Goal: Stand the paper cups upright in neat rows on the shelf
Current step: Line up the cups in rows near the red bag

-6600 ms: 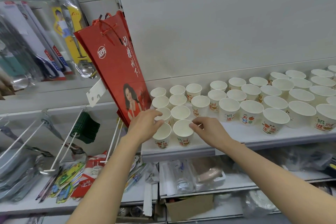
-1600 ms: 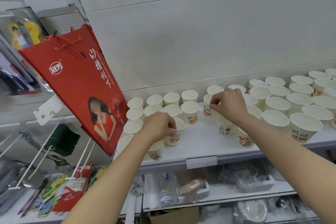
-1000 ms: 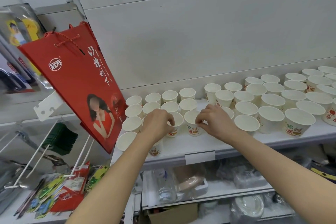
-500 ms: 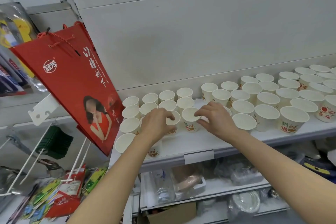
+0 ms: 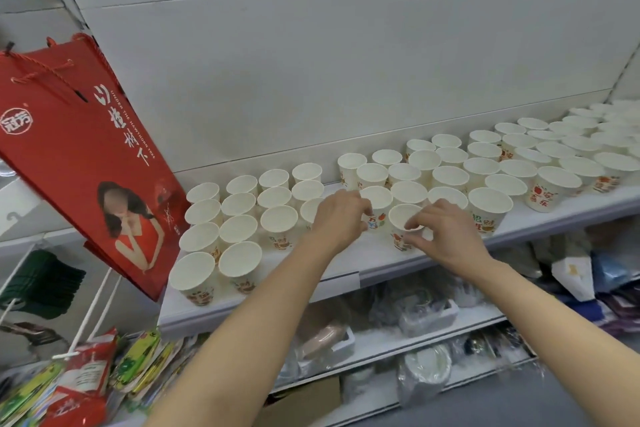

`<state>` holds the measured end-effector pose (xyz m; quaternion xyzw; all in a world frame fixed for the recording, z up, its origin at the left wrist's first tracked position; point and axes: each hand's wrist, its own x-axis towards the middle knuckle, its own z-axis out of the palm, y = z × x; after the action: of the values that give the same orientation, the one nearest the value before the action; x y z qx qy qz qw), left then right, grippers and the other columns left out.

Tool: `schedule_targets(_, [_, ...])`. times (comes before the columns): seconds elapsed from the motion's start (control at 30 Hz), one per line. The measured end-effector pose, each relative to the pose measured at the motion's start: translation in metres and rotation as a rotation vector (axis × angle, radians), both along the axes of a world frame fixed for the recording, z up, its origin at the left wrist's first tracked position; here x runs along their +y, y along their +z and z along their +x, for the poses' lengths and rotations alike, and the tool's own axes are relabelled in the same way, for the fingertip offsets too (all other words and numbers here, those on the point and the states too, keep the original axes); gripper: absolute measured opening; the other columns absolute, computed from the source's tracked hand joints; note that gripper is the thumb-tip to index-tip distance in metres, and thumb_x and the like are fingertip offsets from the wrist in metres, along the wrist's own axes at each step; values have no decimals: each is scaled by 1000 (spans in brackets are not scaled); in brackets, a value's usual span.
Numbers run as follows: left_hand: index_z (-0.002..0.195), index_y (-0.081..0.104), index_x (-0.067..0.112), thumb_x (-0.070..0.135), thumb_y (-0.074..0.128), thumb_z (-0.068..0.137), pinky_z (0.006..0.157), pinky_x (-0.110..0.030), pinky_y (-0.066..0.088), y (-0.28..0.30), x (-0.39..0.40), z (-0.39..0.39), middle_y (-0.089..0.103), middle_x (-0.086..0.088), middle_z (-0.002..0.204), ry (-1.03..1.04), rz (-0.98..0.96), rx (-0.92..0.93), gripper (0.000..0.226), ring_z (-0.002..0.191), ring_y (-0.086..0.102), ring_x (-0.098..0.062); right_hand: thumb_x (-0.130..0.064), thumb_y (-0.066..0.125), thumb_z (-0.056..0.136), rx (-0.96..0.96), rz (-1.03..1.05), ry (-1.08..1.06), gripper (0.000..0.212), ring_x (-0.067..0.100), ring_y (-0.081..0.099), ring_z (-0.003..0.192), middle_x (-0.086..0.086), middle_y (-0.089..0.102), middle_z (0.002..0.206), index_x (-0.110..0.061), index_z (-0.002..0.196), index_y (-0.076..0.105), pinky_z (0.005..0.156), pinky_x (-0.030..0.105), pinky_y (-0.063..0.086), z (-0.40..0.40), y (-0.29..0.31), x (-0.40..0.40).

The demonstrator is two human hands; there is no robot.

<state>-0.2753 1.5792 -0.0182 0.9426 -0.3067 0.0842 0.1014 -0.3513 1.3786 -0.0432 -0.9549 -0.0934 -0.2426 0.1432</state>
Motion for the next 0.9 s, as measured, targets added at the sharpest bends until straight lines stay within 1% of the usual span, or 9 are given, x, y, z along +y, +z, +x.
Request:
schedule_targets(0.1, [97,57,22,26,71,83,65,-30,38,-2,-19,3,58,2,101,42,-53,-32,20,94,56,-23,-30,84,66,31,0,11,19,21,53,76,-6,70,78,-21,78,72,66,36,43,2,-2,-8])
schedule_targets(0.2, [102,46,19,28,74,80,59,-32,34,-2,-37,5,50,0,106,134,-96,-55,37,89,52,-23,-31,83,67,45,-10,34,18,20,52,77,-7,69,77,-22,78,71,67,36,43,3,-1,-14])
schedule_targets(0.3, [114,53,18,30,71,83,63,-34,38,-2,-48,7,53,-3,113,197,-55,9,38,95,55,-25,-31,81,70,55,-41,48,15,20,53,79,-7,69,79,-23,79,72,68,35,41,5,2,-17])
schedule_targets(0.37, [103,66,20,25,63,89,63,-32,37,-2,-50,4,63,-2,102,215,-33,29,15,94,60,-25,-31,78,74,69,-57,52,11,18,52,80,-7,69,80,-24,78,72,69,34,41,5,2,-19])
schedule_targets(0.43, [93,71,23,26,59,92,61,-30,37,0,-47,-7,66,1,93,267,-107,-6,12,89,61,-22,-31,77,76,65,-22,66,10,17,51,79,-7,69,80,-23,78,72,69,36,43,3,1,-24])
schedule_targets(0.53, [92,73,27,35,61,92,63,-30,43,6,-27,-33,66,8,89,327,-225,-58,14,85,58,-16,-30,78,75,24,98,102,10,16,51,78,-8,69,80,-22,77,72,67,40,46,-5,0,-29])
schedule_targets(0.63, [89,72,31,41,63,89,61,-29,39,9,12,-63,64,11,86,394,-282,-68,14,82,54,-11,-26,79,74,-30,192,168,9,15,48,81,-8,69,80,-20,77,73,66,34,42,-10,1,-22])
schedule_targets(0.77, [83,73,34,41,69,84,60,-29,42,16,69,-87,65,13,83,534,-306,-13,9,79,57,-10,-24,76,78,25,309,277,6,18,49,83,-5,69,81,-19,80,74,70,35,40,-5,5,3])
schedule_targets(0.9, [81,75,30,40,70,84,54,-26,36,23,98,-94,64,15,78,588,-210,42,11,77,58,-11,-24,70,84,103,303,324,6,20,52,86,-4,70,88,-20,85,74,75,34,39,3,6,29])
